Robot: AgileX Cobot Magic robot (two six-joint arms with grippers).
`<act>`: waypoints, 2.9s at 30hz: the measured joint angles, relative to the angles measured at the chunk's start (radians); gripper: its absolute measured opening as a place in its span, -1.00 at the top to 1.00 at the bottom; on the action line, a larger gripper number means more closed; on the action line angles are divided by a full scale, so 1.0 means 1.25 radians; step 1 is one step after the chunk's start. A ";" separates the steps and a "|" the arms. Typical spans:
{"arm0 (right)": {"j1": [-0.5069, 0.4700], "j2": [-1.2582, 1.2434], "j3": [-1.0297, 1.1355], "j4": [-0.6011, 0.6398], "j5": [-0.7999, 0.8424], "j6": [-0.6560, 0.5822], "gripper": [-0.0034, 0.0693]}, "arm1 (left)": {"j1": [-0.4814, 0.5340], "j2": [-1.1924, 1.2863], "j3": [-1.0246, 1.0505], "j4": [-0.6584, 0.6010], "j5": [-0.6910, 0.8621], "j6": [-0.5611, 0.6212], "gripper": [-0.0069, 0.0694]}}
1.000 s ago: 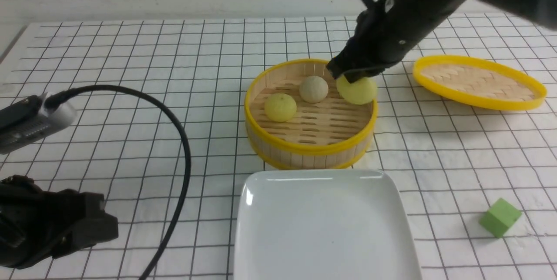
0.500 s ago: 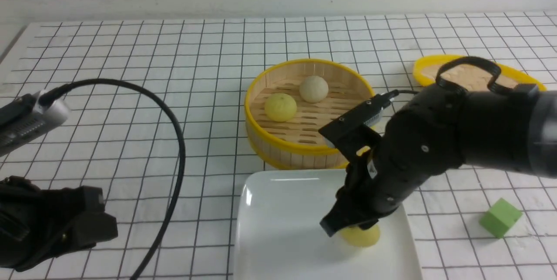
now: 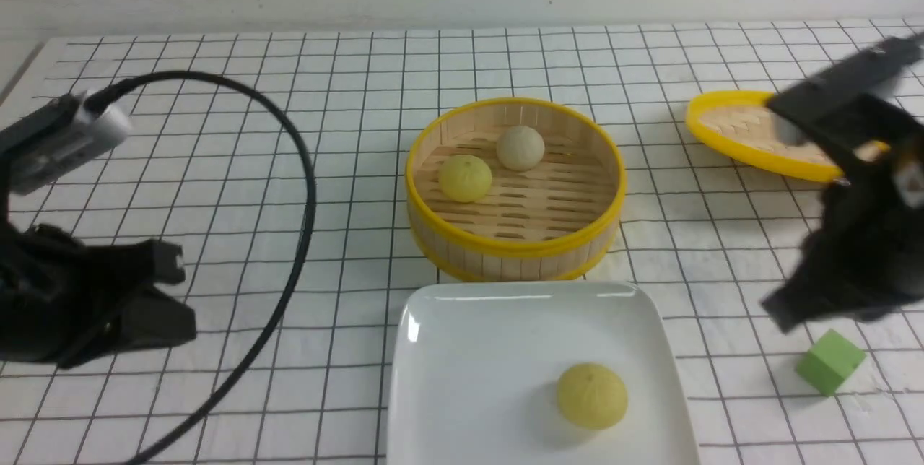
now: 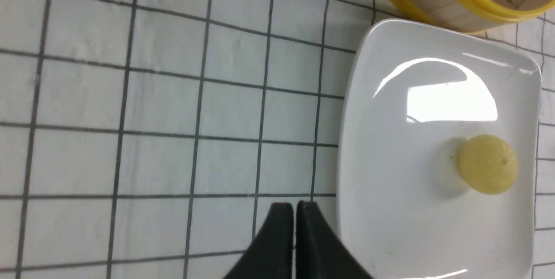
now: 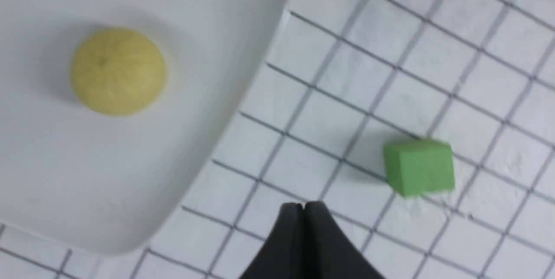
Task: Put the steamed buns into the plate on the white-black tablecloth.
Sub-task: 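Reach into the bamboo steamer and grasp a bun with the left gripper, then carry the bun from the bamboo steamer to the plate with the left gripper, then reach into the bamboo steamer and grasp a bun with the left gripper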
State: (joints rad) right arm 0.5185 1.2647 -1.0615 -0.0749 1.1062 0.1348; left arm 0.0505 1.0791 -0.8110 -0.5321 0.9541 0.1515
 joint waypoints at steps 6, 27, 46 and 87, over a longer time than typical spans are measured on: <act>-0.120 -0.125 0.186 0.010 -0.030 0.007 0.95 | -0.147 0.206 -0.145 -0.050 -0.016 0.049 0.81; -0.145 -0.139 0.215 0.045 -0.120 0.028 0.92 | -0.405 0.876 -0.872 0.265 -0.114 -0.121 -0.26; -0.146 -0.138 0.217 0.047 -0.124 0.028 0.88 | -0.409 0.610 -0.941 0.273 0.212 -0.242 0.76; -0.146 -0.138 0.218 0.050 -0.127 0.029 0.76 | -0.458 1.087 -1.379 0.324 0.201 -0.387 0.28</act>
State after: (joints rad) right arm 0.3363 1.0928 -0.7895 -0.0129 0.9472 0.1706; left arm -0.5226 2.4383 -2.5350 -0.1269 1.2047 -0.3328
